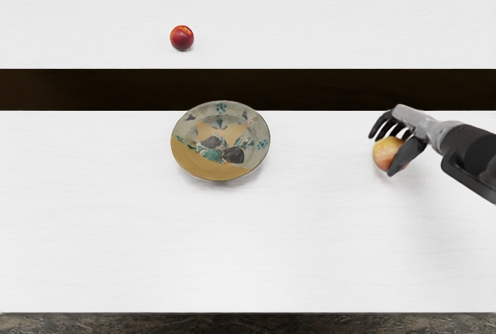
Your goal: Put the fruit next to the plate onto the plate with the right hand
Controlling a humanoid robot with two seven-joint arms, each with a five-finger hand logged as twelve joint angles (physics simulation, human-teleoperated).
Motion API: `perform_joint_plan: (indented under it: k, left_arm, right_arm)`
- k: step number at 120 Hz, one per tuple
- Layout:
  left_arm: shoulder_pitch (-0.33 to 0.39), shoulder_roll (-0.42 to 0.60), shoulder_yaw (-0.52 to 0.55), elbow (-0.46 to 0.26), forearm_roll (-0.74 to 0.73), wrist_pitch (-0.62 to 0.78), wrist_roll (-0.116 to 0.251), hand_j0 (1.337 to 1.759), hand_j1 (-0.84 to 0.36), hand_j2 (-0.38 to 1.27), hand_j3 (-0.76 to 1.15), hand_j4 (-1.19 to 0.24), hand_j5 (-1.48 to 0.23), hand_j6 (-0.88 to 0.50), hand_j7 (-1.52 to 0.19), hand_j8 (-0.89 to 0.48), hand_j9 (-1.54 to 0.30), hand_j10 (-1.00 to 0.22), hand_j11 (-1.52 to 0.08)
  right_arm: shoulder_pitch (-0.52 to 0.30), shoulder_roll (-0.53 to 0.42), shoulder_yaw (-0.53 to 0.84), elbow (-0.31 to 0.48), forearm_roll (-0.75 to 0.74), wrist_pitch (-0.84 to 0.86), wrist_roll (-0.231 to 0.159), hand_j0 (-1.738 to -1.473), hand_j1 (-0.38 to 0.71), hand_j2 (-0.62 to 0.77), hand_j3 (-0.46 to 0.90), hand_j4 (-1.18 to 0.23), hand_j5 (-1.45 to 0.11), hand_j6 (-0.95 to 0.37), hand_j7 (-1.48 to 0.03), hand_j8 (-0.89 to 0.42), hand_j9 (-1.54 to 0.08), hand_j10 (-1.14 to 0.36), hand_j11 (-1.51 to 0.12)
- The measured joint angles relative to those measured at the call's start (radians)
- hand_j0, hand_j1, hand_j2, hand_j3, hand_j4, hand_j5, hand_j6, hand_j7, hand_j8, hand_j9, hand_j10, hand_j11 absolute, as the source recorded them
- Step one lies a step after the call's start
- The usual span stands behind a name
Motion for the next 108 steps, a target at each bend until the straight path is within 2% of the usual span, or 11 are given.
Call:
perform_joint_plan:
  k: [64,108]
  left_arm:
    - [0.0,0.0,0.0,0.0,0.0,0.0,0.0,1.658,0.07,0.05,0.0,-0.23,-0.3,-0.23,-0.3,-0.23,-0.3,-0.23,-0.3]
    - [0.0,0.0,0.0,0.0,0.0,0.0,0.0,1.658,0.07,0.05,0.0,-0.23,-0.3,-0.23,-0.3,-0.23,-0.3,-0.23,-0.3]
  right_arm:
    - [0.004,0.097,0.101,0.0,0.008,0.005,0.0,-1.657,0.21,0.41,0.0,-0.6,-0.81,-0.5,-0.8,-0.44,-0.8,-0.52,-0.81]
    - [0.075,0.206,0.115,-0.034,0.017,0.014,0.0,-1.658,0.21,0.41,0.0,-0.6,-0.82,-0.51,-0.79,-0.44,-0.79,-0.52,-0.81]
